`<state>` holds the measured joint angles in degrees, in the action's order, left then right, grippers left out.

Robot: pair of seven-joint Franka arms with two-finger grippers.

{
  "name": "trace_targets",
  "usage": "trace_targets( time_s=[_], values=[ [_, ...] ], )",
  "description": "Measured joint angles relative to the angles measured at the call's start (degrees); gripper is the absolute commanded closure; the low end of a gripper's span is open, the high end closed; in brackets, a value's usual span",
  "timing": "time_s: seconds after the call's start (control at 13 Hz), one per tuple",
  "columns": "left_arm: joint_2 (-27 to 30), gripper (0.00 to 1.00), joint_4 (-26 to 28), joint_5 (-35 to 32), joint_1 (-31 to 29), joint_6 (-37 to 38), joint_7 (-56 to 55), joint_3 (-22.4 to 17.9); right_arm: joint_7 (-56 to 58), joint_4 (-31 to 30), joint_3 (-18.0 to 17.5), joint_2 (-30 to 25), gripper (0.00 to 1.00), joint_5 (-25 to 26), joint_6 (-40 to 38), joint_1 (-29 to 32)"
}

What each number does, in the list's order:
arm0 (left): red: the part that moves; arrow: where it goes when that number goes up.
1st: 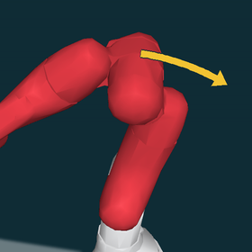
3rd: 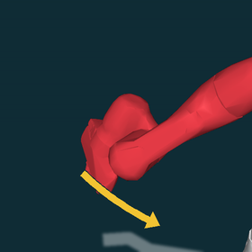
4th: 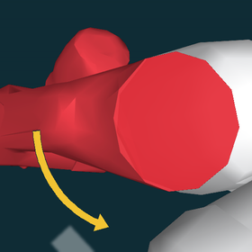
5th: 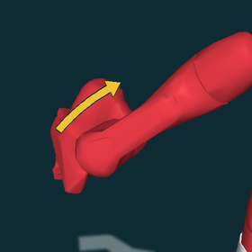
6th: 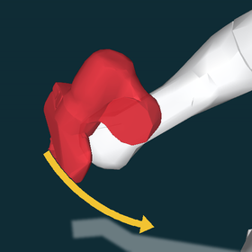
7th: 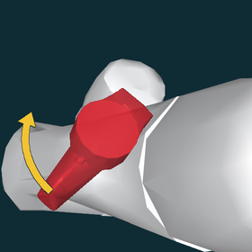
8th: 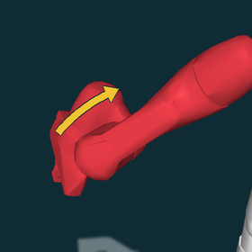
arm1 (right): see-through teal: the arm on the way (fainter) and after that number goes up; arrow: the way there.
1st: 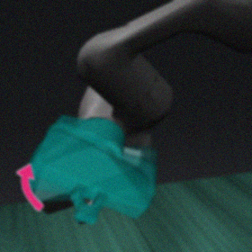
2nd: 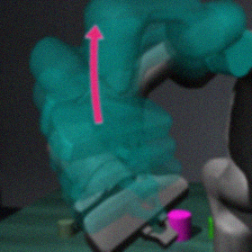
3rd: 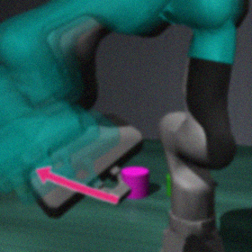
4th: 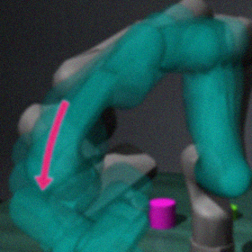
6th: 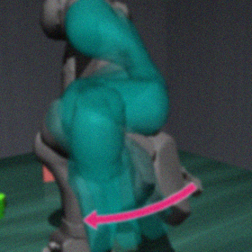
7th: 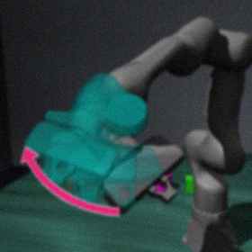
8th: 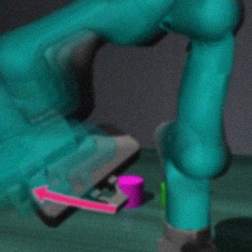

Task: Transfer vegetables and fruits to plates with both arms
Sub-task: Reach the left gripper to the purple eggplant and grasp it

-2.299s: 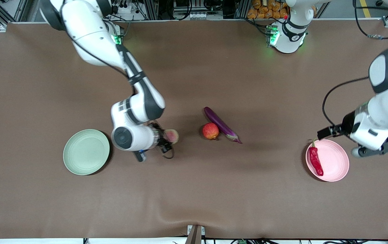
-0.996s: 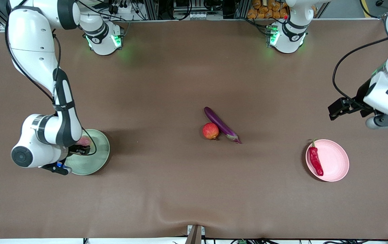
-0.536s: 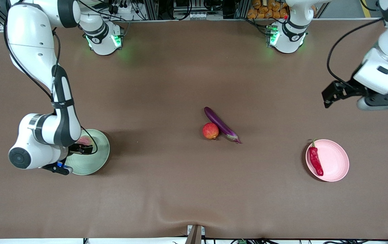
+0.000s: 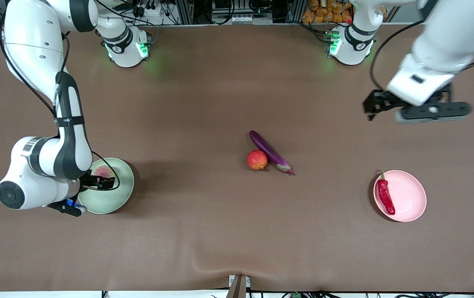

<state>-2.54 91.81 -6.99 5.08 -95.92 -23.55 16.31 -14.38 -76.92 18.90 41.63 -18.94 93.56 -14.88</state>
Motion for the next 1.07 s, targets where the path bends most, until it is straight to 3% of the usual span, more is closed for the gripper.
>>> trace_targets(
  time_s=[0.46, 1.07],
  values=[
    [-3.5, 0.00, 14.8, 0.0, 9.0, -19.9, -20.8, -0.5, -21.4, 2.1, -0.4, -0.6, 0.00, -4.0, -2.7, -9.1],
    [-20.6, 0.00, 16.3, 1.4, 15.8, -37.0, -50.8, -2.6, -28.1, 2.1, 0.1, -0.6, 0.00, -6.8, -2.8, -10.3]
  ],
)
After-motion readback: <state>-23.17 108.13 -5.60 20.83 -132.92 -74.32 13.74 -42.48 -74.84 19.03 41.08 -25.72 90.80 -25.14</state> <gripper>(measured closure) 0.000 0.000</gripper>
